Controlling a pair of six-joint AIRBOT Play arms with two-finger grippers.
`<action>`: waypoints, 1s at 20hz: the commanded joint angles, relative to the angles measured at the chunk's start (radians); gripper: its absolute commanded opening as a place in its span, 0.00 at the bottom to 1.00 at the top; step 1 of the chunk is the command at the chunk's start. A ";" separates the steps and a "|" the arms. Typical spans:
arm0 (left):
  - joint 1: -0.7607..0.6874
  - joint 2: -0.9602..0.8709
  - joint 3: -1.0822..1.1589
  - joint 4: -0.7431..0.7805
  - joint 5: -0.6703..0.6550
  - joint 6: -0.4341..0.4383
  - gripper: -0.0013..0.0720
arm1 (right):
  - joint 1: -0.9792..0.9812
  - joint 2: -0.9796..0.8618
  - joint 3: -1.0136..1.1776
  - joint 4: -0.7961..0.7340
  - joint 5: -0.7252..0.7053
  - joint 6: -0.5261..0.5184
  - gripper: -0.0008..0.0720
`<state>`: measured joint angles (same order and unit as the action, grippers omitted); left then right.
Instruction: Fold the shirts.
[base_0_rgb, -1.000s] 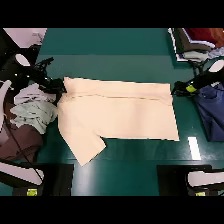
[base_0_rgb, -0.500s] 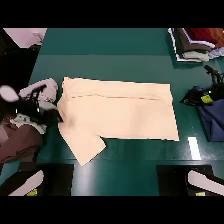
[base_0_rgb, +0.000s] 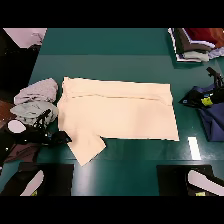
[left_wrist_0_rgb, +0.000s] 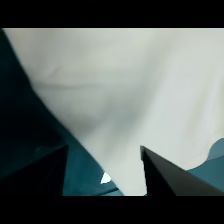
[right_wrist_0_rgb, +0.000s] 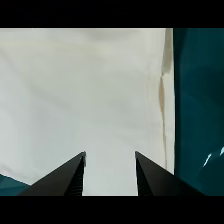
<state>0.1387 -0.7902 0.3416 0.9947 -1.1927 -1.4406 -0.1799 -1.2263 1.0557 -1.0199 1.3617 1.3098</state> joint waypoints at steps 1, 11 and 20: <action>-0.001 0.009 -0.062 -0.073 0.108 0.001 0.76 | -0.001 0.002 -0.002 0.008 0.003 -0.003 0.51; -0.001 0.010 -0.022 -0.166 0.109 0.055 0.05 | -0.088 0.025 -0.128 -0.114 0.100 -0.029 0.51; -0.001 0.010 0.055 -0.167 0.081 0.088 0.05 | -0.238 0.021 -0.463 -0.132 0.039 -0.071 0.66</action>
<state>0.1375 -0.7811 0.3866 0.8295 -1.1053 -1.3602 -0.4007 -1.2060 0.6685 -1.1526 1.4292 1.2541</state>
